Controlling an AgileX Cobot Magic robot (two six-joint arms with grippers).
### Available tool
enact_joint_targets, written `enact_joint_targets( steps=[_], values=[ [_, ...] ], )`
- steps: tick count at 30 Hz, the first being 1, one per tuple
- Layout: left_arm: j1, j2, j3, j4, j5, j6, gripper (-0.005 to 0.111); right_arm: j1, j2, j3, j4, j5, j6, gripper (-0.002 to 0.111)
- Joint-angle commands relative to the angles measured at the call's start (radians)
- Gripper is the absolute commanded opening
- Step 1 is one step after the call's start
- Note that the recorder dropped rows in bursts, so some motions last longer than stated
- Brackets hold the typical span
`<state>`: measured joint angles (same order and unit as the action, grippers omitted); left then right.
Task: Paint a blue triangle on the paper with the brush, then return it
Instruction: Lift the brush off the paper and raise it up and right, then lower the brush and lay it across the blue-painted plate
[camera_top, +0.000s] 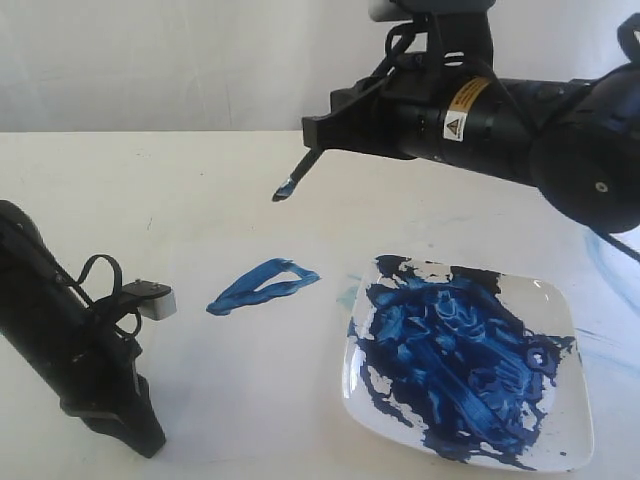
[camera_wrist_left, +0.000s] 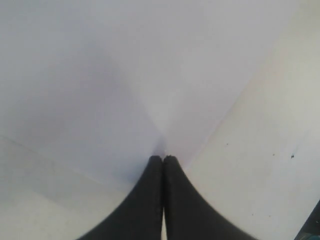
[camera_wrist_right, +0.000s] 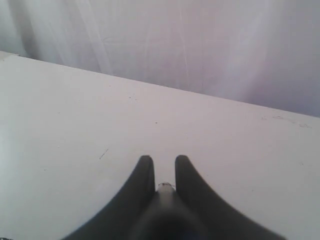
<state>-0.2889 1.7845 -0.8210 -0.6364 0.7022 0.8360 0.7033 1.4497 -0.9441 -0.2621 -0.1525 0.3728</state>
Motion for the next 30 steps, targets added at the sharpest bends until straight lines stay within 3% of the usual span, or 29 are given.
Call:
enact_joint_targets(
  steps=[1, 8, 13, 21, 25, 30],
  values=[
    [-0.003, 0.002, 0.006, -0.006, 0.025, 0.004, 0.0, -0.007, -0.033, -0.027, 0.099, 0.054, 0.005, 0.0],
    [-0.002, -0.008, -0.038, -0.003, 0.077, -0.001, 0.0, -0.123, -0.12, -0.134, 0.131, 0.438, 0.0, 0.0],
    [-0.002, -0.08, -0.081, 0.015, 0.125, -0.003, 0.0, -0.229, -0.198, -0.172, 0.17, 0.598, -0.08, 0.0],
    [0.055, -0.349, -0.036, -0.001, -0.032, -0.031, 0.0, -0.431, -0.261, -0.258, 0.873, 0.825, -0.709, 0.0],
    [0.11, -0.527, 0.019, -0.043, -0.099, -0.031, 0.0, -0.511, -0.252, -0.269, 1.014, 0.91, -0.781, 0.0],
    [0.128, -0.755, 0.092, -0.05, -0.188, 0.022, 0.0, -0.615, -0.222, -0.269, 1.067, 0.977, -0.781, 0.0]
  ],
)
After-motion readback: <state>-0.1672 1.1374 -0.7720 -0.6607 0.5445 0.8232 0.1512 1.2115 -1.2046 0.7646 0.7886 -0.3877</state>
